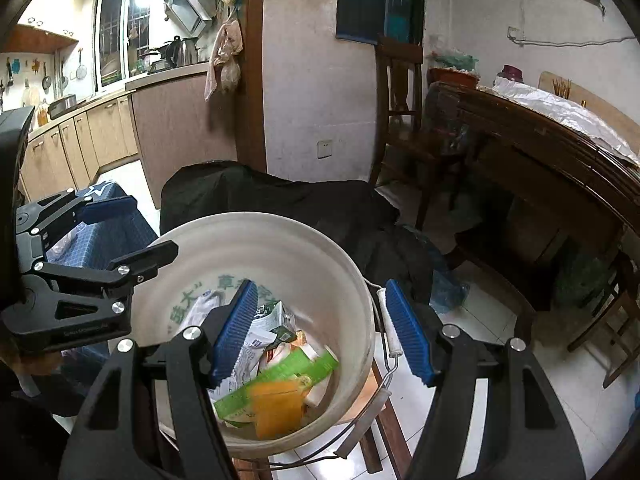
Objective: Collect trash
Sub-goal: 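Open both tools to drop the wrapper and cigarette pack into the bucket, then move both open tools back over the trash on the table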
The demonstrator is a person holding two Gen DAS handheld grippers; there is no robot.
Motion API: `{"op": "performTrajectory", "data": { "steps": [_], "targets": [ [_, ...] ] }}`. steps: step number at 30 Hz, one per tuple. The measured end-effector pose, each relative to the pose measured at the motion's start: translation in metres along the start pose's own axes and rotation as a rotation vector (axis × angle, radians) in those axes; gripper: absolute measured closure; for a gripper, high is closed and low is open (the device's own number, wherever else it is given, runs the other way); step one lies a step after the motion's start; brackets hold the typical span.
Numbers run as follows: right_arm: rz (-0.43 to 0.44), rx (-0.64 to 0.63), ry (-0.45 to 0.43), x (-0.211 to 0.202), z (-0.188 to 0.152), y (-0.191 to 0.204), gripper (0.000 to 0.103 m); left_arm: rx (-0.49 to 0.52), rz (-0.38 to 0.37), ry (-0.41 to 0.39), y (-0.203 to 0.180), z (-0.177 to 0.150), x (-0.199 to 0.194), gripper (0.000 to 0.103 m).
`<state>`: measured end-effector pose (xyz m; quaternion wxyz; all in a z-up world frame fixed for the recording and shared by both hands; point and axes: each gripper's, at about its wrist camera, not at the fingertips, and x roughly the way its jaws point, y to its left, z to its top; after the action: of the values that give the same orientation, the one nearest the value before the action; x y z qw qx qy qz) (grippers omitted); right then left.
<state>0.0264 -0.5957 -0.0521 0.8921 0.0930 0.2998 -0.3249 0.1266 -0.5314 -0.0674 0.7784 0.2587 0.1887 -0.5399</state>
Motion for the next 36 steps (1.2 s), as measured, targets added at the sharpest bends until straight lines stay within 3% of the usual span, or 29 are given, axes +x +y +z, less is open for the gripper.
{"op": "performTrajectory", "data": {
  "steps": [9,24,36],
  "targets": [
    [0.054,-0.043,-0.008,0.003,0.006,0.032,0.039,-0.053,0.039,-0.005,0.041,-0.021,-0.028,0.031],
    [0.236,-0.203,-0.045,0.012,0.037,0.157,0.040,-0.214,0.186,0.016,0.148,-0.083,-0.088,0.031],
    [0.349,-0.268,0.011,0.044,0.037,0.245,0.040,-0.353,0.340,0.044,0.240,-0.142,-0.135,0.031]
  ]
}}
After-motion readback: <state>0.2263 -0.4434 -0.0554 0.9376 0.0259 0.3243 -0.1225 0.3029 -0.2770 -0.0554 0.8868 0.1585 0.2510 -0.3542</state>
